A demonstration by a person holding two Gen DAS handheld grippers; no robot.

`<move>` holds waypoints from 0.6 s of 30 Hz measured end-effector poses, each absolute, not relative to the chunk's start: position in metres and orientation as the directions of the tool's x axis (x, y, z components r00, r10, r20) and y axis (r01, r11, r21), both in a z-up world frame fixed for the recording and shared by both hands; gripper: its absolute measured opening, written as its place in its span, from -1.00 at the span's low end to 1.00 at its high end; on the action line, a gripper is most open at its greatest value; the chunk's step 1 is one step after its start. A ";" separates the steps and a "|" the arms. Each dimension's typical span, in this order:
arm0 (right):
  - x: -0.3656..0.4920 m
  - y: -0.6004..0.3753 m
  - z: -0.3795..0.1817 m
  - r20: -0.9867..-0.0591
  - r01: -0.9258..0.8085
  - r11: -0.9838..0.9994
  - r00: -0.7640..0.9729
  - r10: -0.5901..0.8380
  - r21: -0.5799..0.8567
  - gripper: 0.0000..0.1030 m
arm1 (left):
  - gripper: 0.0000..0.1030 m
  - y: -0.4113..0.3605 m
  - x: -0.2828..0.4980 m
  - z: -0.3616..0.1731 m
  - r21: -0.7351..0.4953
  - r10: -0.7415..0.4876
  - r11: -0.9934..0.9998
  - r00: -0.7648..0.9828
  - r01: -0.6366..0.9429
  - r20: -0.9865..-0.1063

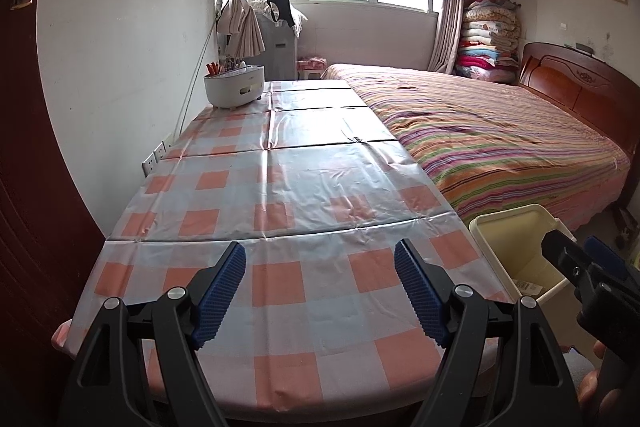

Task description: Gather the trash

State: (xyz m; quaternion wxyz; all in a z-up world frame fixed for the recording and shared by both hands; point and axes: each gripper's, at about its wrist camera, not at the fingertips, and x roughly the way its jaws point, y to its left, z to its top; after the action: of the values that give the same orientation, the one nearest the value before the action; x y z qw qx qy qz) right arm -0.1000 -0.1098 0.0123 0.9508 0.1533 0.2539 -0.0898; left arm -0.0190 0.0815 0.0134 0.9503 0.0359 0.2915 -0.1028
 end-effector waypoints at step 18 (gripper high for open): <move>-0.070 -0.130 0.003 -0.543 0.285 0.924 0.833 -0.107 0.255 0.87 | 0.45 0.064 0.010 0.011 0.034 -0.176 0.970 0.793 0.240 -0.584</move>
State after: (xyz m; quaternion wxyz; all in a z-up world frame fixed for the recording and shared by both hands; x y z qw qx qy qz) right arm -0.0702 -0.1301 0.0029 0.9430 0.1650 0.2696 -0.1037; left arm 0.0100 0.0636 0.0112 0.9453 0.0530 0.3026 -0.1100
